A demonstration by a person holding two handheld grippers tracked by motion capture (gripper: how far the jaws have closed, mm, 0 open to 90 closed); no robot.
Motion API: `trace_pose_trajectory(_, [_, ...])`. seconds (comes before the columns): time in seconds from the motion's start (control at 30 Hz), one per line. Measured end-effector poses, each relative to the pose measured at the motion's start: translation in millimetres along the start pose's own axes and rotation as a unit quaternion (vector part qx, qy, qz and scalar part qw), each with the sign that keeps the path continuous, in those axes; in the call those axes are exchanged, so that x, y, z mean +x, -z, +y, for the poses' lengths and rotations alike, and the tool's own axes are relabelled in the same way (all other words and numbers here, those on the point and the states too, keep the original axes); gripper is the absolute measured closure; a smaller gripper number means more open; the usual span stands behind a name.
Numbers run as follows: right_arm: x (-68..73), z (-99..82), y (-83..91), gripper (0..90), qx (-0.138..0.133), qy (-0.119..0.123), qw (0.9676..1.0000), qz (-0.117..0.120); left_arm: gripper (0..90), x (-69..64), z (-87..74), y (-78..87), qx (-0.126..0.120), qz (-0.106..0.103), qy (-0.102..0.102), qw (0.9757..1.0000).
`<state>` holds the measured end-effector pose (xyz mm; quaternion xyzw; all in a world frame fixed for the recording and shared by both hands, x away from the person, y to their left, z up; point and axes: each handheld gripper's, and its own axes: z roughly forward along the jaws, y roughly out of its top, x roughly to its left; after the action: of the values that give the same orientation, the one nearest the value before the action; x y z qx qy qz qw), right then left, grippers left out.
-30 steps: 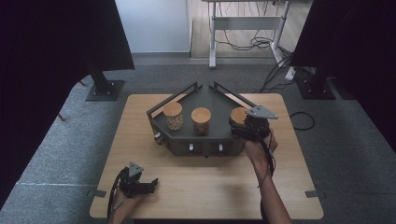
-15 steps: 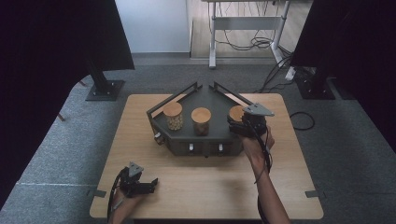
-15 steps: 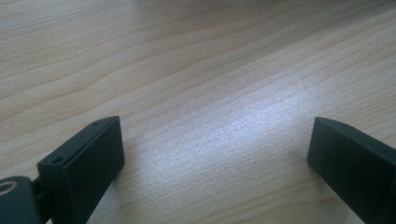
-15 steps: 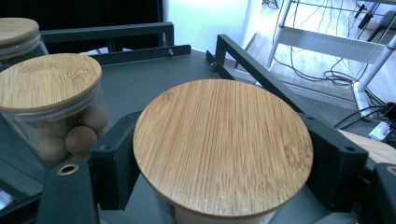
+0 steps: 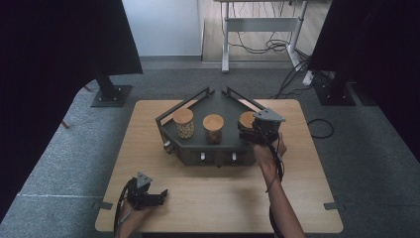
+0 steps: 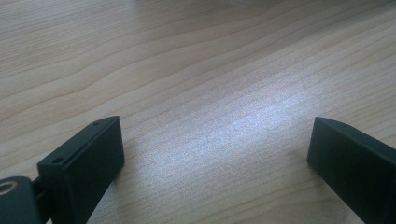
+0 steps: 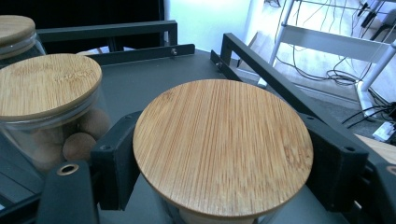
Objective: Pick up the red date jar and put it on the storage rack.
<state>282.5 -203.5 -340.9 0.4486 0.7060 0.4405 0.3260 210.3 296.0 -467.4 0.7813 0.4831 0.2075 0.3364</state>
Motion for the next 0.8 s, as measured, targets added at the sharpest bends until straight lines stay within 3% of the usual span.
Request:
trace_pose_trajectory(0.5, [3.7, -5.4, -9.8, 22.6, 0.004, 0.003, 1.0, 0.002, 3.6, 0.1, 0.1, 0.0, 0.0, 0.0, -0.001, 1.0])
trace_pose_trajectory(0.8, [-3.6, -13.5, -11.2, 22.6, -0.003, -0.007, 0.9999, 0.01, 3.7, 0.1, 0.1, 0.1, 0.0, 0.0, 0.0, 1.0])
